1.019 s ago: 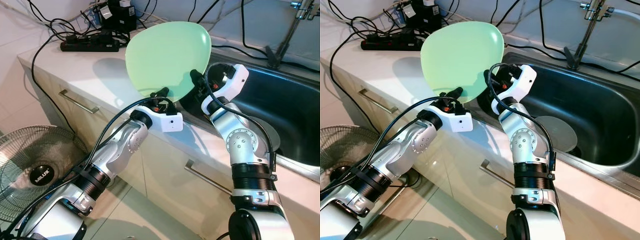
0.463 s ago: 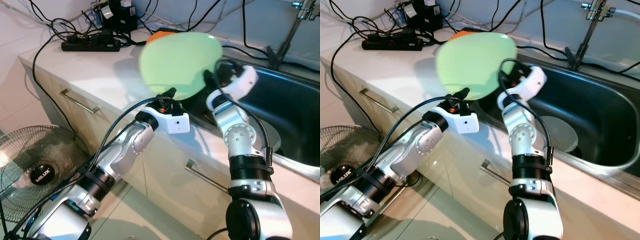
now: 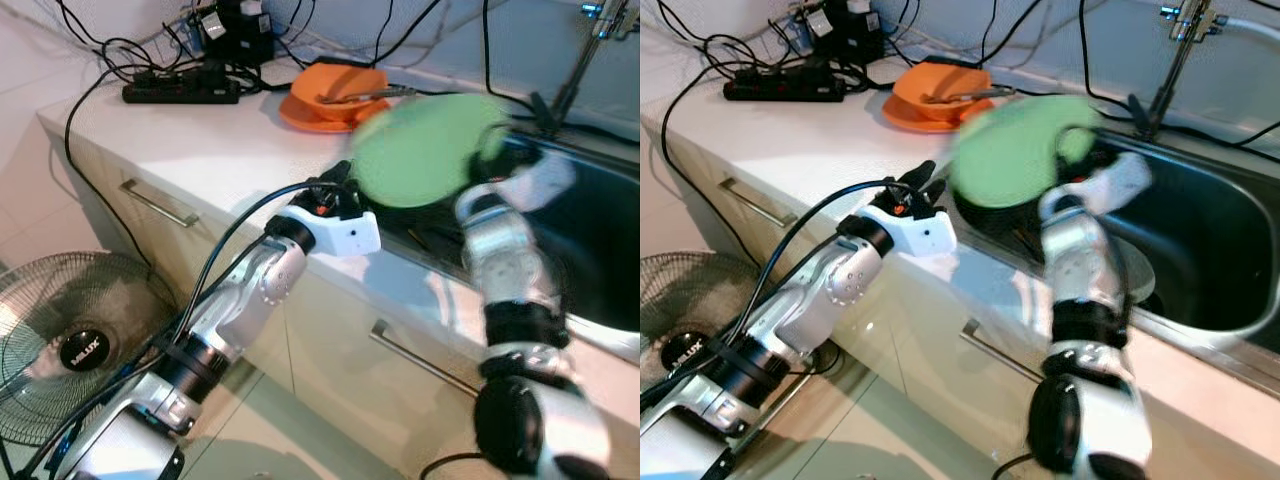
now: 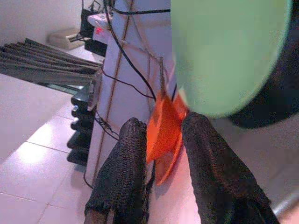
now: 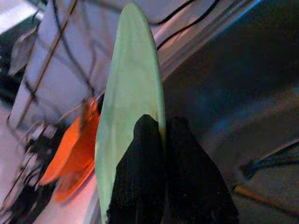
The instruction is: Kitchen organization
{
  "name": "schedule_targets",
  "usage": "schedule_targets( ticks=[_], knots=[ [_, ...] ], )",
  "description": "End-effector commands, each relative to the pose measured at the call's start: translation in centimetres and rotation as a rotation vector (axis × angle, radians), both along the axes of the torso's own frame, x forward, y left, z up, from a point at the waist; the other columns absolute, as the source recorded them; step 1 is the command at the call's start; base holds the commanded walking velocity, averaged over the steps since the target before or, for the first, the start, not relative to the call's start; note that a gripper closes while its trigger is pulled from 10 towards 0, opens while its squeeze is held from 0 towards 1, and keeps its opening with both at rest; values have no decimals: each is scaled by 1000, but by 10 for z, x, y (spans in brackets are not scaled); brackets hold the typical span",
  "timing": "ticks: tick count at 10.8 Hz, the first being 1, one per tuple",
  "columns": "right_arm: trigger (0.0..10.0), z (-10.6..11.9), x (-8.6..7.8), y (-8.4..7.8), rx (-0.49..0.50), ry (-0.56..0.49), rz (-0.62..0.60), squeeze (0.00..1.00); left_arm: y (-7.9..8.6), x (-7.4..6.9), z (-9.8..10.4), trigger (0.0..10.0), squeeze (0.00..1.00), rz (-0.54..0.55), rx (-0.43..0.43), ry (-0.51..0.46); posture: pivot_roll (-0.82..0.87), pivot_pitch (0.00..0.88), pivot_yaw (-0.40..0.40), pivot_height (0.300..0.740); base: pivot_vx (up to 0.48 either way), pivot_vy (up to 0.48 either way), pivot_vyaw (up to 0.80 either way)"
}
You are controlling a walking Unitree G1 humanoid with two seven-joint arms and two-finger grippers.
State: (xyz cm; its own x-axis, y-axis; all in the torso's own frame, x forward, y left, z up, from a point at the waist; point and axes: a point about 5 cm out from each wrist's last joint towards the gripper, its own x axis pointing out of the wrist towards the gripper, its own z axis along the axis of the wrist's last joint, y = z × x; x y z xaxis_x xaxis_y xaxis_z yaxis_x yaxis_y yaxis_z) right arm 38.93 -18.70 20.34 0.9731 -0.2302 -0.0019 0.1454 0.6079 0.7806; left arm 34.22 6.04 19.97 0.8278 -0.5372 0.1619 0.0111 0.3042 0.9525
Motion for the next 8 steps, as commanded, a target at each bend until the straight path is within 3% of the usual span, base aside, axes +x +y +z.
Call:
schedule_targets(
  ticks=[1, 3, 4, 5, 6, 7, 8],
  knots=[
    [0, 13, 2, -1, 7, -47, -18, 0, 1, -1, 4, 10000, 0, -3, -22, -8, 192, 47, 16, 740, 0, 0, 0],
    [0, 17, 2, -24, 9, -58, -115, 0, 3, -2, 2, 10000, 0, 1, -82, 31, 193, 50, 16, 740, 0, 0, 0],
    [0, 17, 2, -27, -13, -58, -125, 0, 3, -2, 1, 10000, 0, 3, -132, 61, 192, 50, 16, 740, 0, 0, 0],
    [0, 18, 3, -27, -94, -54, -127, 0, 3, -2, -2, 10000, 0, -1, -285, 175, 190, 50, 17, 740, 0, 0, 0],
    [9843, 18, 4, -24, -183, -44, -119, 0, 1, -3, -7, 10000, 0, -21, -411, 290, 190, 50, 17, 740, 0, 0, 0],
    [10000, 15, 7, -20, -297, -15, -114, 0, -2, -5, -8, 10000, 0, -49, -503, 375, 193, 49, 17, 740, 0, 0, 0],
    [10000, 13, 9, -18, -437, 2, -111, 0, -6, -10, -5, 10000, 0, -99, -652, 504, 197, 49, 15, 740, 0, 0, 0]
  ],
)
